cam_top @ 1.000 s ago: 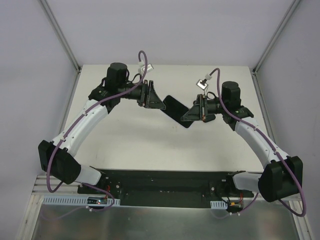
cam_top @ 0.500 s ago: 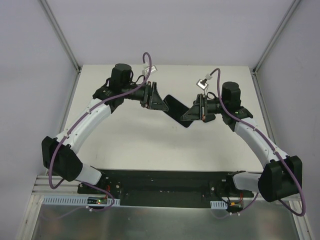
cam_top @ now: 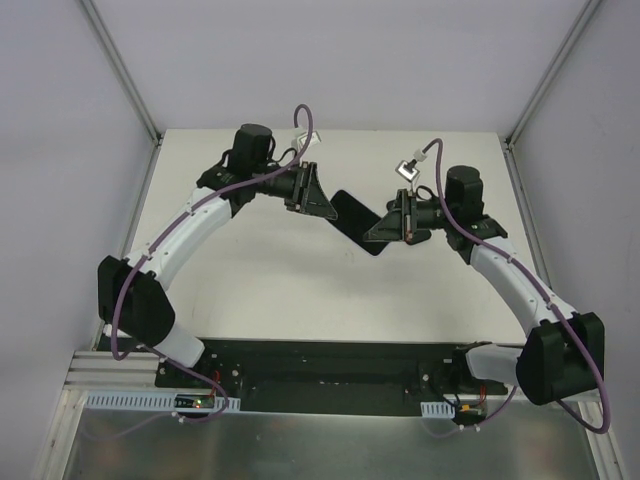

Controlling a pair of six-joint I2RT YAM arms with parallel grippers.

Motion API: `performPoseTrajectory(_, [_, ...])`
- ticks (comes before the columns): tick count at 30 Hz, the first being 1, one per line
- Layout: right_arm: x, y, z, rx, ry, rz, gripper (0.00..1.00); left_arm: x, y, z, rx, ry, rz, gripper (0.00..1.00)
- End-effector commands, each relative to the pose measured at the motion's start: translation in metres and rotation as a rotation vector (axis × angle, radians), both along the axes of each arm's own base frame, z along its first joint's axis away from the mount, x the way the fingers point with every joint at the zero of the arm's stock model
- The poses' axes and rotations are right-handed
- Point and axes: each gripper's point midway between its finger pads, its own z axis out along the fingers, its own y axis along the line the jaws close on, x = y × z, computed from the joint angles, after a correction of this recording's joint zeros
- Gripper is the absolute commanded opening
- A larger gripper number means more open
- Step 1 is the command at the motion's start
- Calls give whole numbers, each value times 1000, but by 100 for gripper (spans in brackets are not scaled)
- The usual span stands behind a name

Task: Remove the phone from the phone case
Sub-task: Remove the phone case from the phone.

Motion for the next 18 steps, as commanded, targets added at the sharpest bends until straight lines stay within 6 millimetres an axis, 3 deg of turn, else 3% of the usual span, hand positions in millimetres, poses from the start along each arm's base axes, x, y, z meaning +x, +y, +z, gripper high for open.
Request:
performPoseTrajectory(1, [-26,7,58,135,-378,142,0,-31,-30,-12,-9,102,-167,34])
performPoseTrajectory(13, [-26,8,48,107,-400,131,0,-48,-50,-4,-64,104,-300,24])
performPoseTrajectory(18, [-28,8,49,107,-411,131,0,-58,-54,5,-101,92,-348,32])
